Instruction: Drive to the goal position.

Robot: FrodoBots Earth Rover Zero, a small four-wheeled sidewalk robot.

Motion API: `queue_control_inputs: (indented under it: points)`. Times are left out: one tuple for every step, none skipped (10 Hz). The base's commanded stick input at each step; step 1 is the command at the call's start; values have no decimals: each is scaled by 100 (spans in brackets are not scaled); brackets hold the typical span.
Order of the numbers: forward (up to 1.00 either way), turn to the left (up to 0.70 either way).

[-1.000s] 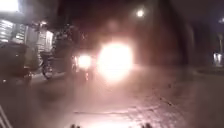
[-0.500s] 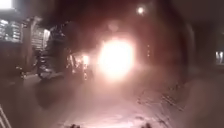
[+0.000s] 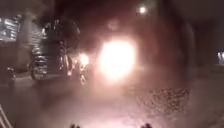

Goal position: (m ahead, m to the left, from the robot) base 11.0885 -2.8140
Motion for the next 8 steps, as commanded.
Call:
queue_control_inputs:
  points:
    - [70,0]
    - [70,0]
    - [70,0]
    - [70,0]
    - [70,0]
    - [70,0]
    - [70,0]
    - [70,0]
